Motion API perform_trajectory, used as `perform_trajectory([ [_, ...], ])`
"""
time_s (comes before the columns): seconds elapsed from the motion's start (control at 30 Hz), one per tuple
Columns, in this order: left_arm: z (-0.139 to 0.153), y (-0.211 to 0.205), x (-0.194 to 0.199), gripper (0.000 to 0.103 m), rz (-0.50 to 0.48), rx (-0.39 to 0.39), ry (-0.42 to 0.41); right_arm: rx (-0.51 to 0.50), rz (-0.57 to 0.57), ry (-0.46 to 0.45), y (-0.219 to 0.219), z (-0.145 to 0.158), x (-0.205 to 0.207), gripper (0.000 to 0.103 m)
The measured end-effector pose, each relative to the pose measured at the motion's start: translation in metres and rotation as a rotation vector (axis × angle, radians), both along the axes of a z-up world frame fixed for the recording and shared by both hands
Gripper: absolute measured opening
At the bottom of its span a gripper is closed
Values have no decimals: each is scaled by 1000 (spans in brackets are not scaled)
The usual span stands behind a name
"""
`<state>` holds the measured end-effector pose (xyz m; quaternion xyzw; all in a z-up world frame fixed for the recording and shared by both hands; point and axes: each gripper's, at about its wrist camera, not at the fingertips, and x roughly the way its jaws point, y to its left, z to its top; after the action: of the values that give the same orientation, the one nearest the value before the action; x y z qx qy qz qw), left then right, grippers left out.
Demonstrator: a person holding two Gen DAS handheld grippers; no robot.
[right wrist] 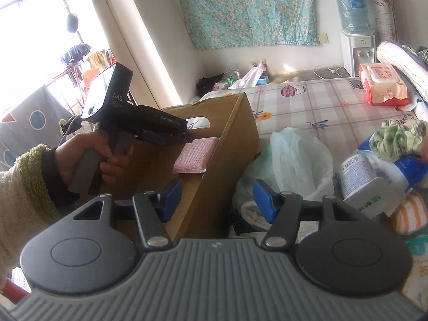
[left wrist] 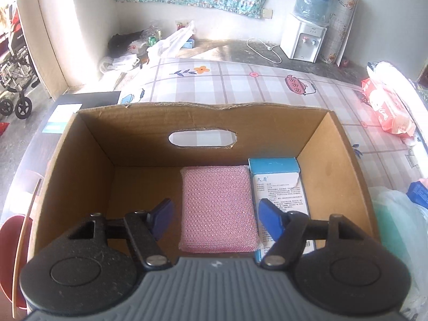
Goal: Organize soft objects
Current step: 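Reach the left tool to the white cotton swab bag and grasp it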
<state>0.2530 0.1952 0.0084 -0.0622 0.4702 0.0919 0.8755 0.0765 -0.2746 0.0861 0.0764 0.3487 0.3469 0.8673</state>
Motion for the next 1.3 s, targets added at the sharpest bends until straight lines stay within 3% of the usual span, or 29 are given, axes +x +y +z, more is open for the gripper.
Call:
perform_trajectory([
  [0.27, 62, -51, -43, 80, -94, 10, -164, -4, -99, 23, -43, -13, -13, 59],
  [0.4, 78, -96, -52, 81, -206, -21, -204, -3, -162, 28, -66, -19, -18, 59],
  [0.73, 65, -208, -60, 83, -474, -103, -127, -45, -294, 58, -119, -45, -36, 59],
  [1.03, 54, -265, -64, 82, -533, -142, -105, -78, -372, 65, -167, -54, -35, 59],
  [1.17, 50, -281, -58, 77, -540, -140, -112, -90, -389, 38, -183, -48, -26, 59],
  [1.27, 45, -287, -48, 57, -522, -135, -104, -61, -384, 45, -191, -46, -12, 59],
  [1.3, 43, -288, -43, 55, -511, -128, -99, -53, -383, 51, -193, -46, -8, 59],
])
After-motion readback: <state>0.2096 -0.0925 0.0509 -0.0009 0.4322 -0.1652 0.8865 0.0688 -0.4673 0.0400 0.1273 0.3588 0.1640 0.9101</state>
